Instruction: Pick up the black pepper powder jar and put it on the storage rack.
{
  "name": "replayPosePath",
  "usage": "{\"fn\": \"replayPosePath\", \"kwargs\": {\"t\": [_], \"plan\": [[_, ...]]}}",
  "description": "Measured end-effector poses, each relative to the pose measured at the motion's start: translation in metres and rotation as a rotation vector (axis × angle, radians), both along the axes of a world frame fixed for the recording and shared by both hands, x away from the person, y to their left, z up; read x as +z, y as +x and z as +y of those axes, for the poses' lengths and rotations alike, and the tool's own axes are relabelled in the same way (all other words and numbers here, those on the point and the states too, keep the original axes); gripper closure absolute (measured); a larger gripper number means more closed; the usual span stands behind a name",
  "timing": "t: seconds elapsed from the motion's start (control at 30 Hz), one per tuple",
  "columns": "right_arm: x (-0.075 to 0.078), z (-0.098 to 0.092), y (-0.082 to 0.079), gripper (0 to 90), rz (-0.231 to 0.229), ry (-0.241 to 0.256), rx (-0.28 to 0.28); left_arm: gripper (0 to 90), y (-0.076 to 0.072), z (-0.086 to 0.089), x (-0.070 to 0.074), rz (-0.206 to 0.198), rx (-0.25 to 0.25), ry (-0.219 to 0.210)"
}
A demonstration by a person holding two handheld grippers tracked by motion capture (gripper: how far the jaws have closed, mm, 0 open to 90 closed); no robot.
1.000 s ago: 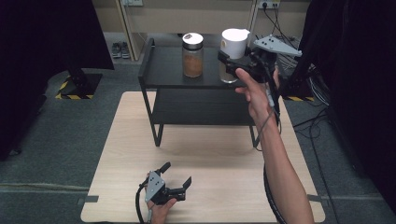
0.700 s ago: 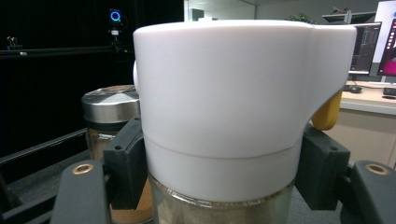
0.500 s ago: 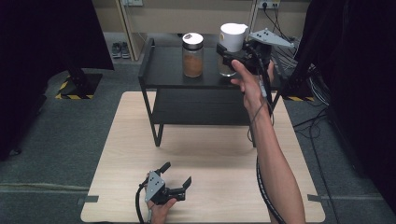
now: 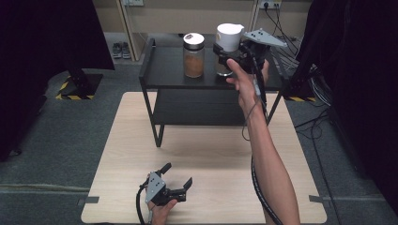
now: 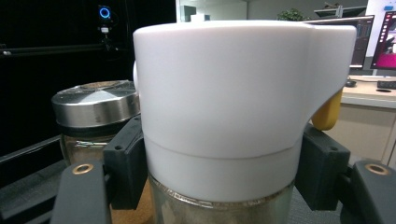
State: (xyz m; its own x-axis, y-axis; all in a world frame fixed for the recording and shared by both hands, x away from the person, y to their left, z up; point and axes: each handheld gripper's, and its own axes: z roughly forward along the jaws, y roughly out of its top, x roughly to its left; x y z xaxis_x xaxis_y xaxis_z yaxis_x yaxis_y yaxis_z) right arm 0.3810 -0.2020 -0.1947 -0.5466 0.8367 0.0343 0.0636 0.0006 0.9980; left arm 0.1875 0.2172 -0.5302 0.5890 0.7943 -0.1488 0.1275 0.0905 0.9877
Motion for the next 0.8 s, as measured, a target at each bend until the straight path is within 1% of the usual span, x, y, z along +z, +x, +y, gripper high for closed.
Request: {"fn": "replayPosePath", "kwargs": {"t": [0.2,0.53,0.6,0.7,0.77,0.8], "plan": [[-0.003,0.002,0.002,30.6,0.009,0.000,-0.005,1.1,0.000,0.000,0.000,0.000,-0.001,0.003],[-0.007,0.004,0.000,30.3,-0.006,-0.012,-0.012,1.1,0.000,0.000,0.000,-0.001,-0.001,0.003],[-0.005,0.004,-0.002,29.9,-0.005,-0.024,-0.013,1.1,0.000,0.000,0.000,-0.002,-0.002,0.005],[-0.005,0.005,-0.005,23.6,0.004,-0.014,-0.024,1.1,0.000,0.000,0.000,-0.002,-0.002,0.005],[-0.005,0.004,-0.007,17.1,0.014,0.005,-0.025,1.1,0.000,0.000,0.000,-0.001,-0.002,0.005],[-0.005,0.005,-0.009,14.0,0.013,0.007,-0.034,1.1,0.000,0.000,0.000,-0.001,-0.002,0.006]]}}
